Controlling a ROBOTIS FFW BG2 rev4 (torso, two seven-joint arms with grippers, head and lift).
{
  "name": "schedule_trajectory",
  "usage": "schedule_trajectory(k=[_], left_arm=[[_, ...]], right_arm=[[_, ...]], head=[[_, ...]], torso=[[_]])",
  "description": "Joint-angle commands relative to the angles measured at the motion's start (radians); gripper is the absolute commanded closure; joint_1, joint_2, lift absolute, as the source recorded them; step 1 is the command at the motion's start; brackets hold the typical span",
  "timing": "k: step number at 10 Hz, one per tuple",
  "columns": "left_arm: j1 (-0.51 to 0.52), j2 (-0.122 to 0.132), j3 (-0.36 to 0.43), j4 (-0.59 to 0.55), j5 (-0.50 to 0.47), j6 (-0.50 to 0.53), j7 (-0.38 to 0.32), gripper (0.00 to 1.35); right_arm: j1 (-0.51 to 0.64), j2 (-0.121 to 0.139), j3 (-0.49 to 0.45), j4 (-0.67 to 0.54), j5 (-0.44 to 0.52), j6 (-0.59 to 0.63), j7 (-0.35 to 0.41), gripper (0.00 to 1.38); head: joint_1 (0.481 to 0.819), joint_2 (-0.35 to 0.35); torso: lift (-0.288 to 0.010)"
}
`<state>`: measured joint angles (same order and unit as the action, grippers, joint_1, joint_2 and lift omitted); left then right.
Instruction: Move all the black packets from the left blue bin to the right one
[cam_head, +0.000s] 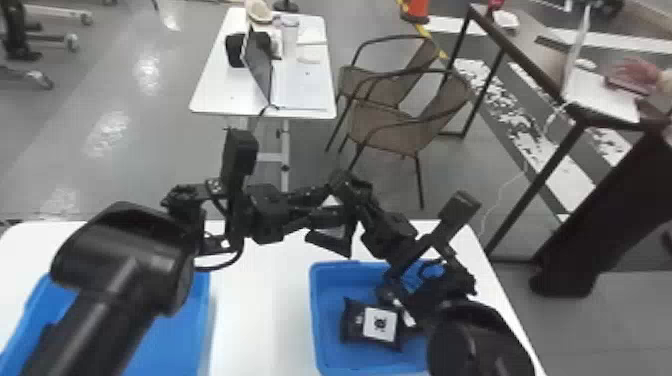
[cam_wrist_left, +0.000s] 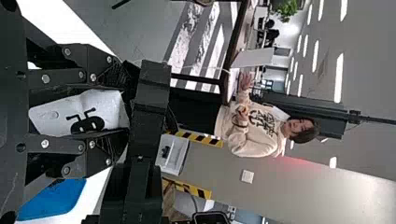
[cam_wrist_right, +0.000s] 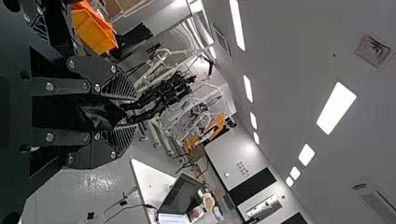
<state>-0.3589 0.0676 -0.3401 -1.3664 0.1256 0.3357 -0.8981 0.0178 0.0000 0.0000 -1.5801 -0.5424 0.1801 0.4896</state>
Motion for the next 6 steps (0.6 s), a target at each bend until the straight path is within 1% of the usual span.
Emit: schedule_trajectory(k=[1, 2, 3, 4, 5, 6], left_arm=[[0.001, 0.0, 0.01, 0.0, -0.001, -0.004, -0.002, 0.82], [0.005, 0.0, 0.02, -0.002, -0.003, -0.007, -0.001, 0.82], [0.011, 0.001, 0.024, -0.005, -0.003, -0.009, 0.008, 0.6], [0.026, 0.003, 0.039, -0.013, -0.004, -0.006, 0.014, 0.35], [0.055, 0.005, 0.073, -0.04, -0.007, 0.017, 0.014, 0.18], [0.095, 0.008, 0.124, -0.079, -0.023, 0.04, 0.018, 0.11]], right_arm=[[0.008, 0.001, 0.0, -0.003, -0.005, 0.006, 0.0, 1.14], [0.013, 0.001, -0.002, -0.003, -0.005, 0.007, -0.006, 1.14], [0.019, 0.001, -0.008, -0.003, -0.007, 0.007, -0.01, 1.14], [0.021, 0.001, -0.018, -0.001, -0.004, 0.007, -0.011, 1.14], [0.022, 0.001, -0.04, 0.006, 0.007, 0.007, -0.011, 1.14], [0.03, 0.001, -0.067, 0.014, 0.019, 0.009, -0.011, 1.14]], head=[[0.695, -0.177], [0.695, -0.175], [0.695, -0.172], [0.695, -0.17], [0.695, -0.17], [0.695, -0.169]], torso=[[0.0], [0.0], [0.0], [0.0], [0.0], [0.0]])
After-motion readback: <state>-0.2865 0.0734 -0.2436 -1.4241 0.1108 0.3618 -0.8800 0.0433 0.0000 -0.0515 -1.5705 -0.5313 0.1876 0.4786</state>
